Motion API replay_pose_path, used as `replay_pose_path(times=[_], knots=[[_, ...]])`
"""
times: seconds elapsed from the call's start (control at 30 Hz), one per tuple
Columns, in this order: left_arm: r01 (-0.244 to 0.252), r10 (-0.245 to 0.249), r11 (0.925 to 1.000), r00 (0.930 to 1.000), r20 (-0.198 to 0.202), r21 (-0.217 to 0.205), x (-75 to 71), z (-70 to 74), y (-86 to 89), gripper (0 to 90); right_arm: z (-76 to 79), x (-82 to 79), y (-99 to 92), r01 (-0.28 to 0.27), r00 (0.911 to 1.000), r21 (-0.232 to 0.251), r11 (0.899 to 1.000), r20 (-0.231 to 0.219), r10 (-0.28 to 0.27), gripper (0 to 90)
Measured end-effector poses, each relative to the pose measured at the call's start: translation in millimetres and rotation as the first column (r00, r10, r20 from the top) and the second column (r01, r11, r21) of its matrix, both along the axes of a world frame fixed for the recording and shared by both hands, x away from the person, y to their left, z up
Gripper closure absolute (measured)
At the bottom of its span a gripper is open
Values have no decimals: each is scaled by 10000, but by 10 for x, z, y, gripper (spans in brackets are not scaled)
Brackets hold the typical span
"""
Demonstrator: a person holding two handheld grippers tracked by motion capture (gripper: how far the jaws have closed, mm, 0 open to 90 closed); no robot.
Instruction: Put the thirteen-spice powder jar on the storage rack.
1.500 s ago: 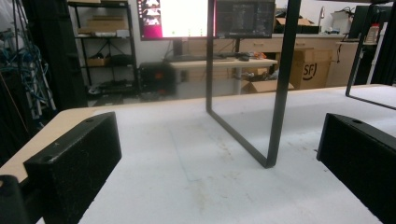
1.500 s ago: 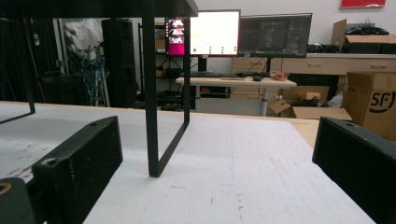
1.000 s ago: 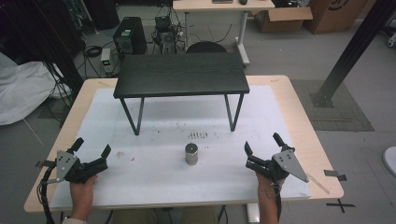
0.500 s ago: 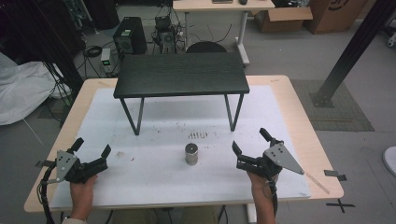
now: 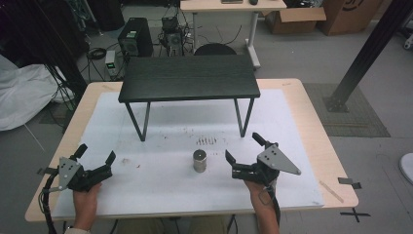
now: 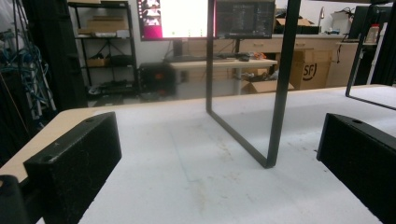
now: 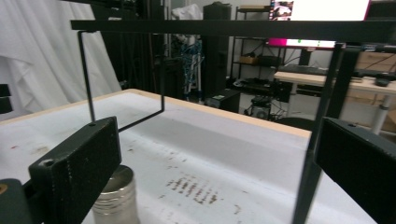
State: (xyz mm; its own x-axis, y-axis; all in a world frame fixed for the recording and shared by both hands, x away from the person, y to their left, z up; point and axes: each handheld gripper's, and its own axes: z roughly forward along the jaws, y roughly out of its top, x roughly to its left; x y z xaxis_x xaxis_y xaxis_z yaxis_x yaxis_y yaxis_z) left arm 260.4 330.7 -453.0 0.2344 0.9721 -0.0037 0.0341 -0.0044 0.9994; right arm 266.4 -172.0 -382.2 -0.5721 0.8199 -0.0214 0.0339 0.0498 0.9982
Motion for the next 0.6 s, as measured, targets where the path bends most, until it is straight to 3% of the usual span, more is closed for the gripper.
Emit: replay_pose_path(times=[0.6], knots=[[-3,3,10000,10000,8,-8,-1,0,1,2,-33,62,330,-832,9959,-568,9949,-401,810,6]])
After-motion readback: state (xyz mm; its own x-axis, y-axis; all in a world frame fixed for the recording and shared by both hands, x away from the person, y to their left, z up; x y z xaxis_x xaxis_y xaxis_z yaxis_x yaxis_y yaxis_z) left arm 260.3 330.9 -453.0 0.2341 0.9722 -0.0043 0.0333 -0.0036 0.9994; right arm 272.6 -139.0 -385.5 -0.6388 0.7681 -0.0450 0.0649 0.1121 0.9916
